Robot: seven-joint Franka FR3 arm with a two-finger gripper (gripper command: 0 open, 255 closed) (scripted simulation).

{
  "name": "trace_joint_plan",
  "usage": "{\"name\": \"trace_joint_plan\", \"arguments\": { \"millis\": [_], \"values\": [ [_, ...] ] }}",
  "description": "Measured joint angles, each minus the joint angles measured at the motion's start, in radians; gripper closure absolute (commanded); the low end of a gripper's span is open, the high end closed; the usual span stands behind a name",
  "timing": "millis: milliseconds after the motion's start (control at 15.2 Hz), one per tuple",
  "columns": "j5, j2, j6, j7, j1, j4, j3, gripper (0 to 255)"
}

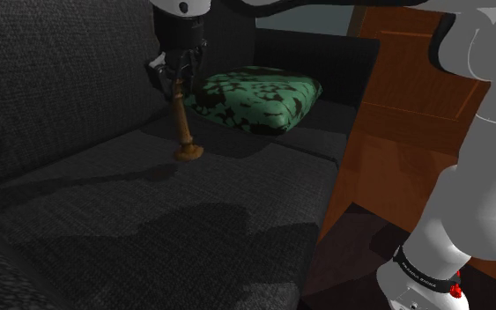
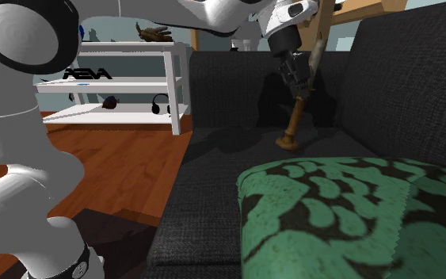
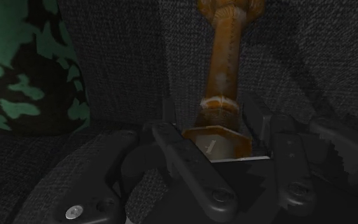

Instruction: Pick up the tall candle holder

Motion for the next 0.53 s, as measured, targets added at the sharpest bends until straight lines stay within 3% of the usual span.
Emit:
{"name": "trace_joint_plan", "arguments": {
  "millis": [528],
  "values": [
    [-0.029, 0.051, -0.120, -0.029, 0.032, 0.164, 0.008, 255]
  ]
}}
